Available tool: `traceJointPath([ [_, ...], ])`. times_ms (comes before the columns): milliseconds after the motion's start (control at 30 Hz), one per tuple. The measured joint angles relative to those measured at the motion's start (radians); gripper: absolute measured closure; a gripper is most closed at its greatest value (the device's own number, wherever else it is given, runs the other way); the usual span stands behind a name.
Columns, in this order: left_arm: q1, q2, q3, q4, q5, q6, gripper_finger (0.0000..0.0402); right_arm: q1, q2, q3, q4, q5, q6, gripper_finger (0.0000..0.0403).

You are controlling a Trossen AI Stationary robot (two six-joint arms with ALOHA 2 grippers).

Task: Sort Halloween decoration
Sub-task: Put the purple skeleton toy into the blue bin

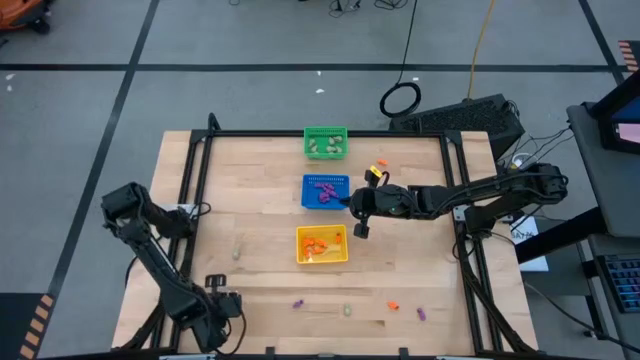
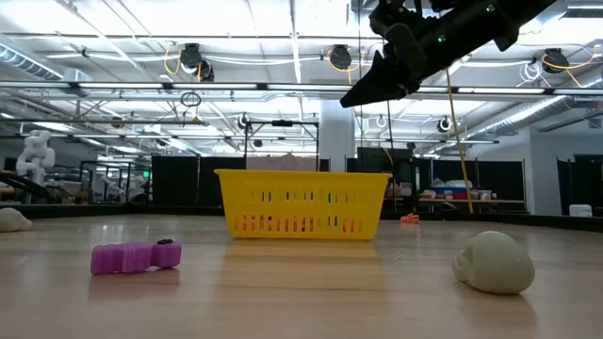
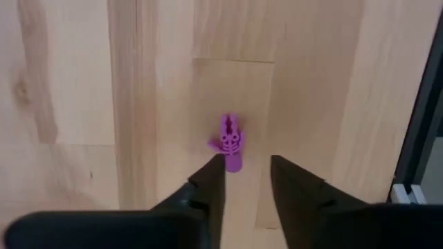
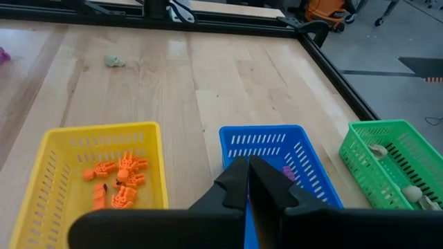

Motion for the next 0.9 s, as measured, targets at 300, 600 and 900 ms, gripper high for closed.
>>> traceJointPath([
  [300, 0.023, 0.031, -0.053, 0.008, 0.055, -0.133, 0.0253, 0.001, 0.0, 0.0, 0.0, 0.0, 0.0, 0.0403],
  [600, 0.038, 0.041, -0.108, 0.139, 0.062, -0.154, 0.0321, 0.004, 0.0, 0.0, 0.001, 0.0, -0.004, 0.0403],
  [900, 0.038, 0.03, -0.11, 0.137, 0.027, -0.101, 0.039, 0.004, 0.0, 0.0, 0.005, 0.0, -0.005, 0.0403],
])
